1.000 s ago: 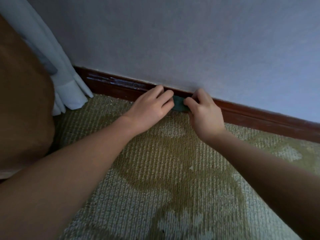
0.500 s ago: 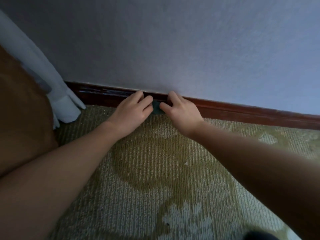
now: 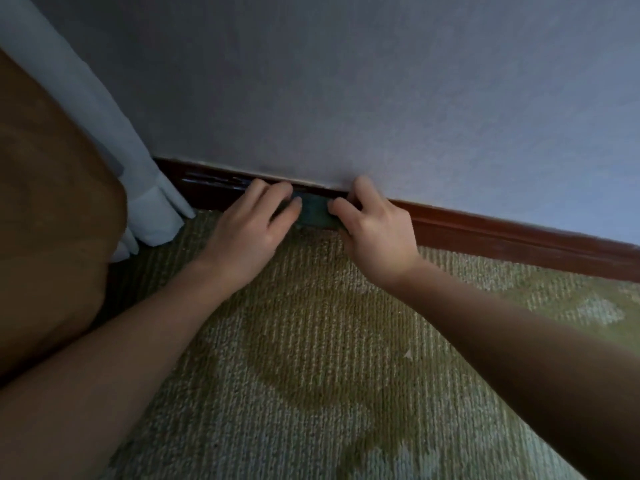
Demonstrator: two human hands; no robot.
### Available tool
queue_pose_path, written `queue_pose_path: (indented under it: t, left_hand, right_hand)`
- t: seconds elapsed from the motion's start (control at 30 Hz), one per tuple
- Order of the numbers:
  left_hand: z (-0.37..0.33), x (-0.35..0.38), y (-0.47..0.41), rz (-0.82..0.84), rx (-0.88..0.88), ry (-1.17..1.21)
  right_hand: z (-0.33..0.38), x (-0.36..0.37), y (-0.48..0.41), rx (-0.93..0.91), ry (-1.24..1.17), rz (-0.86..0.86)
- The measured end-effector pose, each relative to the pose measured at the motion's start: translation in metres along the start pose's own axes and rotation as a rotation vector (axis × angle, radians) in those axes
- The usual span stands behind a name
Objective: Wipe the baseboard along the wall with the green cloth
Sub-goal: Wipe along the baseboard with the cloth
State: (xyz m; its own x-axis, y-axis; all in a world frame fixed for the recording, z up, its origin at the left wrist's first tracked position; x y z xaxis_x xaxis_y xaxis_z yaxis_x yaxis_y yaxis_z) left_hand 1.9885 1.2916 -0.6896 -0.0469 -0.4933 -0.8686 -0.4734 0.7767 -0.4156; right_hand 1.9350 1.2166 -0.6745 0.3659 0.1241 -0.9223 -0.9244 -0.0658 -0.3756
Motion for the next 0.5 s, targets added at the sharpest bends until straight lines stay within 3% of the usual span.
queue_pose_path:
  t: [0.13, 0.3, 0.5]
  left_hand:
    - [-0.001, 0.004, -0.006, 0.056, -0.099, 0.063]
    - [-0.012, 0.002, -0.003, 0.02, 0.092, -0.024]
    - [-0.032, 0.006, -0.009, -0.028, 0.073, -0.035]
  right_hand:
    - [-0.007, -0.002, 0.009, -0.046, 0.028, 0.058]
    - [-0.006, 0.004, 0.008, -0.045, 0.027, 0.072]
    - [-0.011, 0.003, 0.017, -0.047, 0.028, 0.098]
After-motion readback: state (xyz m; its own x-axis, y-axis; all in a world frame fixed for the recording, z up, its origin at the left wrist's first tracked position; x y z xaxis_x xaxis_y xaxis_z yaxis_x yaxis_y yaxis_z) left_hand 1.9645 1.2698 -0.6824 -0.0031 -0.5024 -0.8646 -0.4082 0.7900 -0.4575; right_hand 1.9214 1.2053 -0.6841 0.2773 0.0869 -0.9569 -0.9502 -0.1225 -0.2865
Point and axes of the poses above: each hand's wrist, its own y-axis away from the middle knuckle, its own x-axis out of the palm, z = x × y, the point moved 9 cm from there along -y, towards the middle knuckle, and after that the axes turned 15 degrees about -x, right-handed, at the moved point
